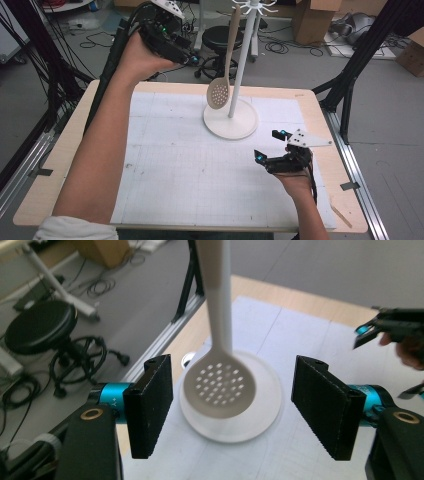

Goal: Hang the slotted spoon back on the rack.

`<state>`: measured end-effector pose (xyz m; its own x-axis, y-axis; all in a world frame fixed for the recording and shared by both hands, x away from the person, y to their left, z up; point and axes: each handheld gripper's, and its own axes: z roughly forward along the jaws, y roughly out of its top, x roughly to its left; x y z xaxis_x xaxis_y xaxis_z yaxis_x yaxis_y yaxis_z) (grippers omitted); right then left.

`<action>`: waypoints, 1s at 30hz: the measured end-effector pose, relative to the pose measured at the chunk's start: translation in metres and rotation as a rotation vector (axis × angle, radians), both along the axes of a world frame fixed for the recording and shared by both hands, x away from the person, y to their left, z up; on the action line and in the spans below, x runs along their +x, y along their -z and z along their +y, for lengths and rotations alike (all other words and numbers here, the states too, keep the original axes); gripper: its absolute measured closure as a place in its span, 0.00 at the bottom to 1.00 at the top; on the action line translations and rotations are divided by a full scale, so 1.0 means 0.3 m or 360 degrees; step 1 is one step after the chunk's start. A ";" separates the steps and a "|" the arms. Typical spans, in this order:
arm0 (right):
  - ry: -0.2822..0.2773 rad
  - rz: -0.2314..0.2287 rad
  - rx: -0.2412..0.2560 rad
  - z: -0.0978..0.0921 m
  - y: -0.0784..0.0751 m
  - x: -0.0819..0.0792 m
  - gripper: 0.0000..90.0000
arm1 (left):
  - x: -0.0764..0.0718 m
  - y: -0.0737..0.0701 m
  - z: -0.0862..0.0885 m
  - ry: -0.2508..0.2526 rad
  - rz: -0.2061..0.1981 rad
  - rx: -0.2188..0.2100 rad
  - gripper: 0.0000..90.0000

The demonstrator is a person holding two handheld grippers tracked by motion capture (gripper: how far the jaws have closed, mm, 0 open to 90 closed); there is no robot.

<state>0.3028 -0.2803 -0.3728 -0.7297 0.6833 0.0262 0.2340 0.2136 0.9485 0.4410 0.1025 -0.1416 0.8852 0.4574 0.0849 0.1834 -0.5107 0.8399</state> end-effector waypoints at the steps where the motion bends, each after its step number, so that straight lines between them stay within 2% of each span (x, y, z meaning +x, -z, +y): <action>1: -0.0001 -0.0003 -0.0001 0.002 0.000 0.001 0.03 | -0.009 0.005 0.011 -0.0002 0.0003 -0.0012 0.36; 2: -0.0002 0.0004 -0.0001 0.006 0.000 0.001 0.03 | -0.017 0.011 0.022 -0.0005 -0.0004 -0.0006 0.36; 3: -0.0011 0.0002 -0.0005 0.010 -0.001 0.002 0.03 | -0.034 0.025 0.049 0.0000 0.0002 -0.0036 0.35; 4: -0.0011 0.0002 -0.0005 0.010 -0.001 0.002 0.03 | -0.034 0.025 0.049 0.0000 0.0002 -0.0036 0.35; 6: -0.0016 -0.0011 -0.0009 0.015 -0.002 0.004 0.03 | -0.054 0.055 0.085 0.0047 0.0037 -0.0093 0.33; 10: -0.0019 0.0001 -0.0012 0.019 -0.001 0.005 0.03 | -0.071 0.079 0.120 0.0073 0.0045 -0.0091 0.32; 12: -0.0021 0.0008 -0.0014 0.024 0.001 0.007 0.03 | -0.082 0.093 0.146 0.0079 0.0054 -0.0129 0.32; 18: -0.0029 0.0006 -0.0029 0.033 0.003 0.013 0.03 | -0.123 0.141 0.210 0.0103 0.0054 -0.0183 0.28; 24: -0.0025 0.0012 -0.0027 0.032 0.002 0.011 0.03 | -0.164 0.228 0.271 0.0130 0.0064 -0.0256 0.25; 25: -0.0025 0.0011 -0.0028 0.032 0.002 0.011 0.03 | -0.174 0.257 0.287 0.0119 0.0070 -0.0267 0.24; 26: -0.0025 0.0011 -0.0028 0.032 0.002 0.011 0.03 | -0.174 0.257 0.287 0.0119 0.0070 -0.0267 0.23; 29: -0.0022 0.0012 -0.0029 0.031 0.002 0.011 0.03 | -0.197 0.309 0.307 0.0119 0.0078 -0.0271 0.21; 30: -0.0022 0.0012 -0.0029 0.031 0.002 0.011 0.03 | -0.197 0.309 0.307 0.0119 0.0078 -0.0271 0.20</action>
